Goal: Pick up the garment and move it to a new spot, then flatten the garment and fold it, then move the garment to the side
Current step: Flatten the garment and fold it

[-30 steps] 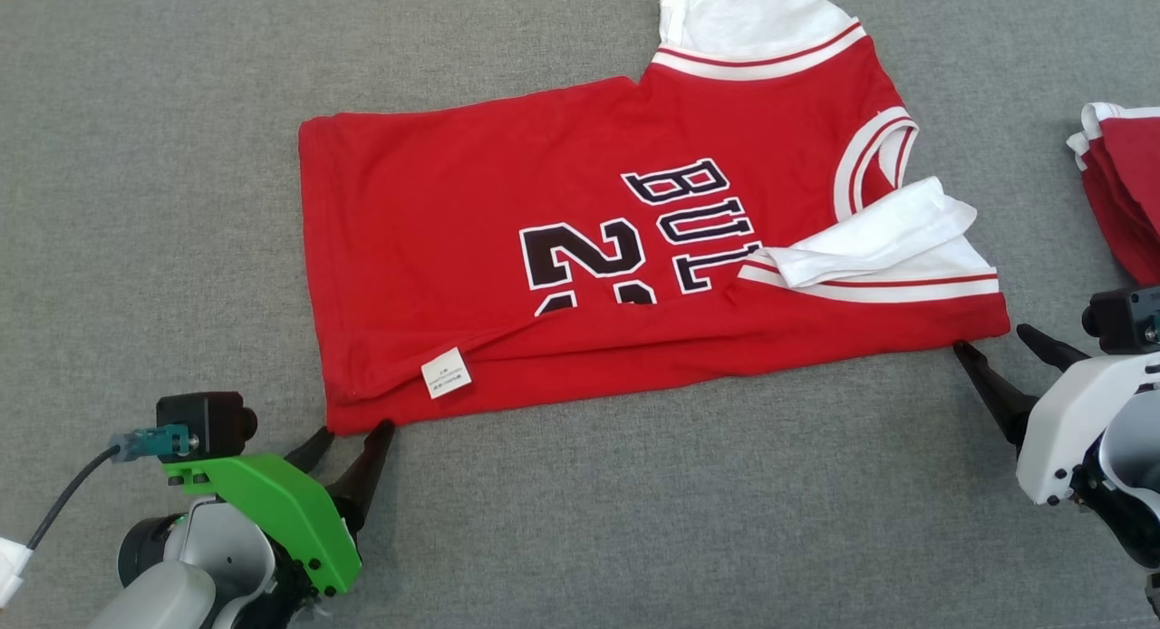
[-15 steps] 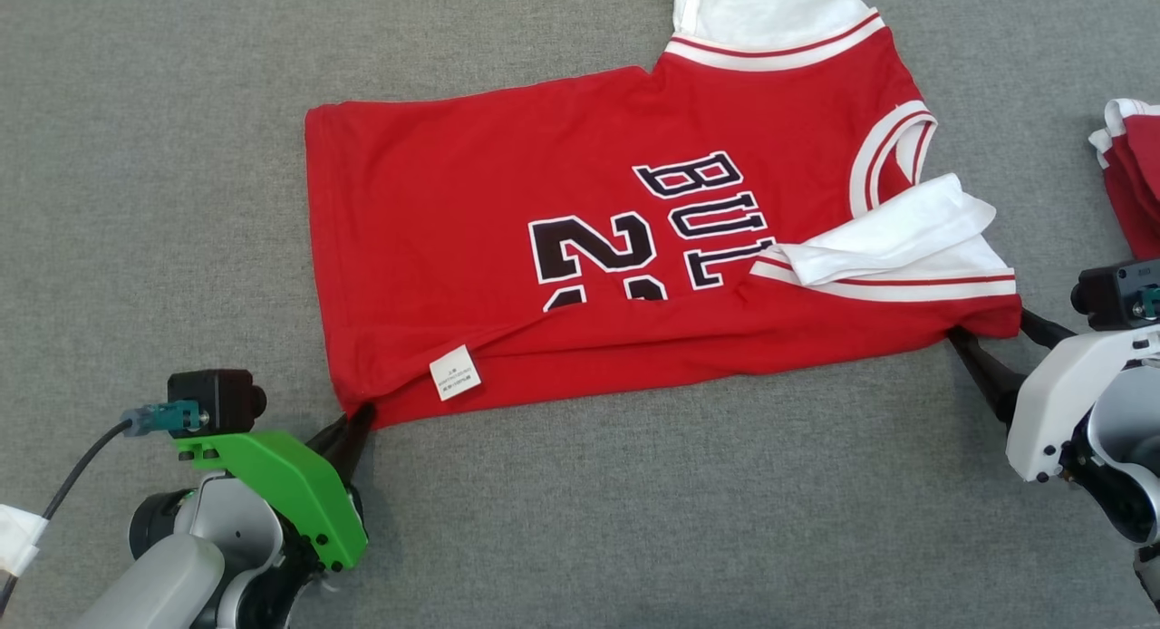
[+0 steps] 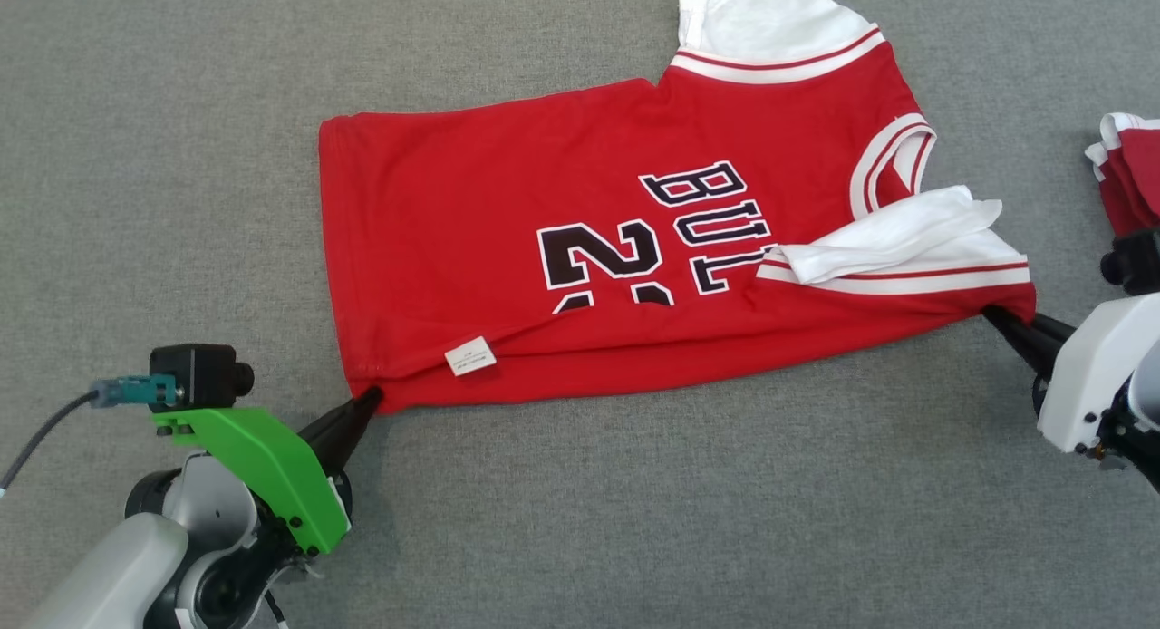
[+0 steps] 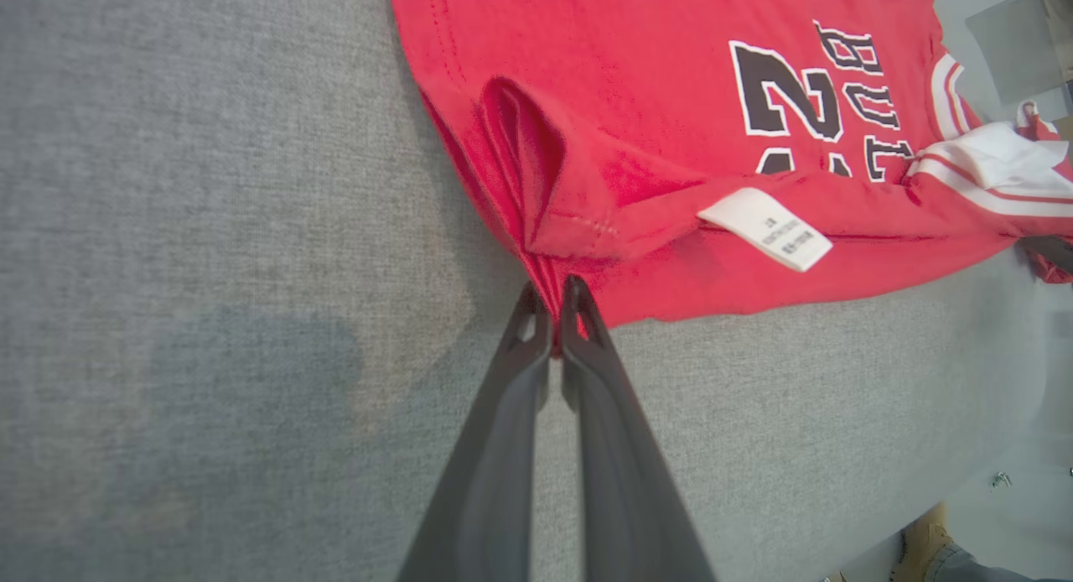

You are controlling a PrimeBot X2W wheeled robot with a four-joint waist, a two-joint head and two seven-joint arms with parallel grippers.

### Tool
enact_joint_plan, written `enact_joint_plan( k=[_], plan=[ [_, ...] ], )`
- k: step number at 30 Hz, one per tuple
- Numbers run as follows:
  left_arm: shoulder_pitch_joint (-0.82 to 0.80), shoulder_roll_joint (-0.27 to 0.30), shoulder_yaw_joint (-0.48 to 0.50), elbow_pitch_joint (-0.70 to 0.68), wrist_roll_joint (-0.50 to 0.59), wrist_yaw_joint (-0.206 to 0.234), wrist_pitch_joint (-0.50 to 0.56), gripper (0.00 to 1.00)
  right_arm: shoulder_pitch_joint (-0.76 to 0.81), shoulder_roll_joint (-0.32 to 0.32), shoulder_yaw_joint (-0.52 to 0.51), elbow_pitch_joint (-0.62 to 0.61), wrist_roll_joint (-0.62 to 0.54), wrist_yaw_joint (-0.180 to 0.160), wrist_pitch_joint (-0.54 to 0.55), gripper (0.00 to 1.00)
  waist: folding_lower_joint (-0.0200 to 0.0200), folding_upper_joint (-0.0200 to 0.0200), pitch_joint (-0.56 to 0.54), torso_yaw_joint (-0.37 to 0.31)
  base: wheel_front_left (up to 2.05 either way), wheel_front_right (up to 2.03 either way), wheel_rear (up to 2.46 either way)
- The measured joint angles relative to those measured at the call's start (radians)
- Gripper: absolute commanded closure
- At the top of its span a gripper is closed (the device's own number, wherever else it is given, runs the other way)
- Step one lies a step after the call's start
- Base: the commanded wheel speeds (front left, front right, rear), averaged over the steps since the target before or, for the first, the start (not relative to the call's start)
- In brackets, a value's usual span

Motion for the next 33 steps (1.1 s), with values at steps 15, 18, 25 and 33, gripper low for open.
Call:
enact_joint_plan(
  k=[15,18,25,33],
  plan=[
    [0.054,0.126,0.095,-0.25,-0.084,0.051,0.053,1.0,-0.013,-0.017,-0.121,-0.134,0.1,0.0,0.233,1.0,0.0,0.0,-0.035,-0.016,0.0,0.0,0.0],
    [0.092,0.13,0.091,-0.268,-0.083,0.061,0.035,1.0,0.009,-0.016,-0.132,-0.149,0.101,0.0,0.247,1.0,0.0,0.0,-0.036,-0.02,0.0,0.0,0.0],
    [0.255,0.125,0.077,-0.3,-0.065,0.091,-0.066,1.0,0.159,-0.002,-0.182,-0.218,0.101,0.0,0.253,1.0,0.0,0.0,-0.034,-0.023,0.0,0.0,0.0],
    [0.346,0.088,0.05,-0.235,-0.051,0.094,-0.13,0.96,0.287,0.027,-0.194,-0.218,0.064,0.0,0.192,0.0,0.0,0.0,-0.018,-0.012,0.0,0.0,0.0]
  ],
)
